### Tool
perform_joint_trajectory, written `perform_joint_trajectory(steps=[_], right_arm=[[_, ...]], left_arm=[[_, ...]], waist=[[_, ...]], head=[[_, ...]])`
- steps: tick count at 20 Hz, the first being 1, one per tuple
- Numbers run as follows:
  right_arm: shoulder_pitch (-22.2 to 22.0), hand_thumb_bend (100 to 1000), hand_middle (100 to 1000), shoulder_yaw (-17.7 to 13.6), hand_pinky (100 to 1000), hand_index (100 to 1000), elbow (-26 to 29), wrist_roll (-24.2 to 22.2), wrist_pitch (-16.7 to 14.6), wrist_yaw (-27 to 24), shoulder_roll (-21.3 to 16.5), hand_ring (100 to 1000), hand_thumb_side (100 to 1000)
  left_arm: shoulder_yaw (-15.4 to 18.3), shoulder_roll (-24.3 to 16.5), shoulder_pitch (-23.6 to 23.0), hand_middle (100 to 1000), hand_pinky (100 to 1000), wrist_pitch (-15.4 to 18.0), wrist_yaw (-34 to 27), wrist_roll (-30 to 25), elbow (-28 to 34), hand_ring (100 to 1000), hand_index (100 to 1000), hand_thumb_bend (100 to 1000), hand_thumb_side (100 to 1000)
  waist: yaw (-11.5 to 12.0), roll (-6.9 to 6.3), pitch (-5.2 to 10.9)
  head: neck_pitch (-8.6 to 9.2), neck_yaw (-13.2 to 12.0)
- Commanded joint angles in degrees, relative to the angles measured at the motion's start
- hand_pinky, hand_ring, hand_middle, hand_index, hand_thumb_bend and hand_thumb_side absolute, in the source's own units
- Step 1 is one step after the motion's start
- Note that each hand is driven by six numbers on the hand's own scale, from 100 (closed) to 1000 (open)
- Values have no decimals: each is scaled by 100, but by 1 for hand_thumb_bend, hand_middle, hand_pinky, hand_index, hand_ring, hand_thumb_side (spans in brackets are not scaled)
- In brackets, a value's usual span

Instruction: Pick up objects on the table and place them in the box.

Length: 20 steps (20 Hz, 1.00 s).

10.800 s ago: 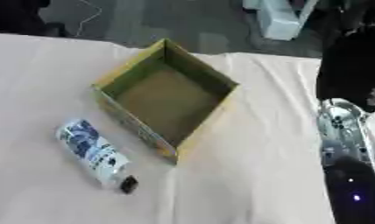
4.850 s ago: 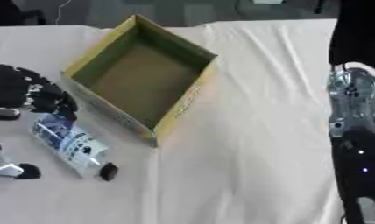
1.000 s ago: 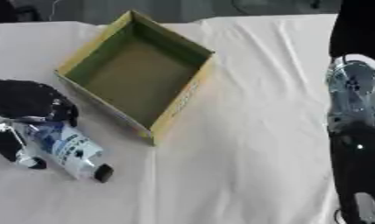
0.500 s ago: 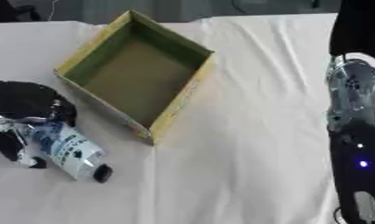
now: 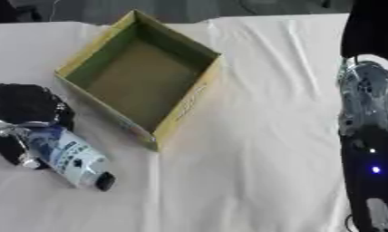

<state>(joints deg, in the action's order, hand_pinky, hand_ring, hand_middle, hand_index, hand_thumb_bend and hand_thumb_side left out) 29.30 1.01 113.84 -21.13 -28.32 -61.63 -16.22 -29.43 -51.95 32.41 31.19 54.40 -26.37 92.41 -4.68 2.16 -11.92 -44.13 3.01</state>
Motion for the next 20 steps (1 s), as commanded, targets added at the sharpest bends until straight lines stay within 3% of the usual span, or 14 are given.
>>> perform_joint_trajectory(steps=[1, 3, 7, 13, 14, 15, 16, 20], right_arm=[[98, 100, 489, -14, 309, 685, 75, 14, -20, -22, -37, 441, 888], [98, 100, 489, -16, 309, 685, 75, 15, -20, -22, -35, 441, 888], [91, 100, 489, -19, 309, 685, 75, 17, -20, -16, -39, 442, 888], [59, 100, 489, -22, 309, 685, 75, 14, -25, 2, -65, 442, 887], [53, 100, 489, -22, 309, 684, 75, 13, -27, 5, -70, 441, 888], [47, 100, 489, -23, 309, 684, 75, 13, -29, 8, -75, 441, 890], [41, 100, 489, -23, 308, 685, 75, 13, -30, 10, -79, 442, 888], [16, 100, 489, -21, 308, 685, 75, 5, -34, 23, -101, 442, 888]], left_arm=[[24, -68, -15, 397, 166, 81, 124, 319, 7, 363, 457, 259, 480], [27, -70, -53, 322, 100, 123, 166, 451, -37, 303, 454, 261, 499], [64, -108, -79, 259, 100, 74, 197, 509, -118, 219, 468, 155, 632], [179, -288, -99, 237, 100, -143, 86, 380, 0, 179, 471, 124, 630], [212, -328, -105, 237, 100, -189, 57, 354, 35, 177, 471, 160, 629], [242, -367, -111, 236, 100, -230, 29, 328, 72, 177, 471, 107, 620], [268, -403, -118, 238, 100, -266, 4, 301, 107, 179, 472, 165, 625], [374, -600, -147, 240, 100, -371, 9, 215, 230, 188, 473, 170, 619]], waist=[[-7, -12, 61], [-5, -8, 59], [3, -7, 62], [37, -15, 80], [45, -17, 85], [50, -19, 89], [55, -21, 93], [77, -30, 107]], head=[[1, -32], [1, -30], [1, -31], [1, -27], [1, -27], [1, -28], [1, -31], [1, -46]])
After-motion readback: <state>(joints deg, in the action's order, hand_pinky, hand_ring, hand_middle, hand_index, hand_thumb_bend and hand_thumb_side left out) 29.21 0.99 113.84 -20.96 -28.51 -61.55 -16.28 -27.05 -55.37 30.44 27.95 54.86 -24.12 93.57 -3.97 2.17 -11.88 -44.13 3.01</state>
